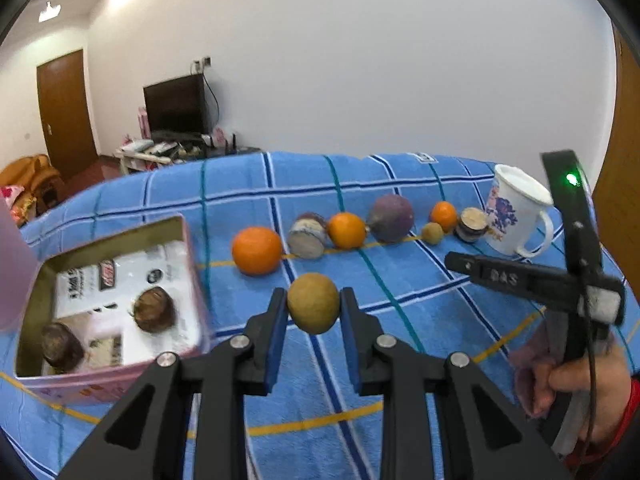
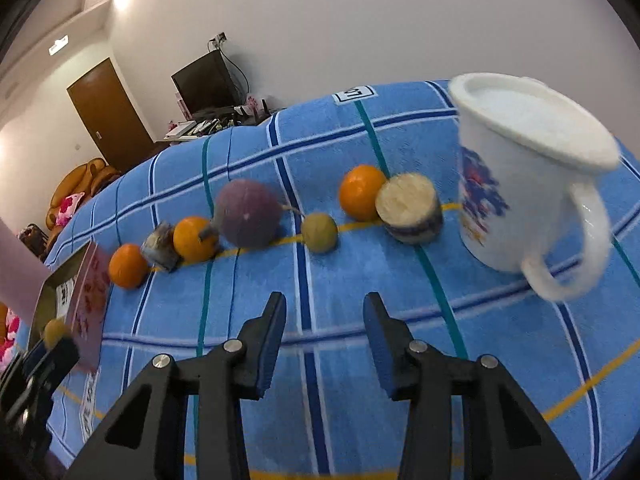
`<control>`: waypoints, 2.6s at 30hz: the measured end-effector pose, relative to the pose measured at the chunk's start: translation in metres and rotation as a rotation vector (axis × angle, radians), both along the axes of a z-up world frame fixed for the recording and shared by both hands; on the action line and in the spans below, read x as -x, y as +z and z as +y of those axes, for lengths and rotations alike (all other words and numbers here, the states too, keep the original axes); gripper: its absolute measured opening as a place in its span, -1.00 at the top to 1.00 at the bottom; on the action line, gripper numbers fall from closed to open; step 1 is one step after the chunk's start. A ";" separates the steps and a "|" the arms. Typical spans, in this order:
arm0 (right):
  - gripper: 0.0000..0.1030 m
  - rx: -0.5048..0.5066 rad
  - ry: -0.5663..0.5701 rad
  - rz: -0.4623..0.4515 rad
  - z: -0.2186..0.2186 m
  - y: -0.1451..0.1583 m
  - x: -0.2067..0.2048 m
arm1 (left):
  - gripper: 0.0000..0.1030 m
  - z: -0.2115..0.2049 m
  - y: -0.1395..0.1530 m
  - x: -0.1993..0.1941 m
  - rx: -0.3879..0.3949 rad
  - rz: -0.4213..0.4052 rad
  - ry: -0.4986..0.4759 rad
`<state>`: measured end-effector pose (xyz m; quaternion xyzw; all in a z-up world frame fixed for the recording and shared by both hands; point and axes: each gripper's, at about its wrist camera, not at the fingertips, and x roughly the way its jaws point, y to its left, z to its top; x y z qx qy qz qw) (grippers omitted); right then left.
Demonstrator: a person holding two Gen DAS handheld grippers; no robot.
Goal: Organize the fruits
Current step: 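Grasp another small yellow fruit with the right gripper while the left gripper holds its fruit, then carry both small yellow fruits over the pink tin box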
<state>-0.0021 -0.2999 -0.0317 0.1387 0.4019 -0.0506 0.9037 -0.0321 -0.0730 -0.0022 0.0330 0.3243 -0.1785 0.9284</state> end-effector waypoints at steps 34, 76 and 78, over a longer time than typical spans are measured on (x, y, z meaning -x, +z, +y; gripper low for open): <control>0.49 0.191 -0.053 -0.093 0.048 0.019 0.001 | 0.47 0.012 -0.001 -0.012 -0.087 -0.061 0.124; 0.49 0.177 0.152 -0.377 0.235 0.056 0.076 | 0.47 0.158 0.015 -0.004 -0.070 -0.174 0.334; 0.49 0.175 0.169 -0.380 0.244 0.056 0.073 | 0.47 0.169 0.015 -0.005 -0.073 -0.178 0.356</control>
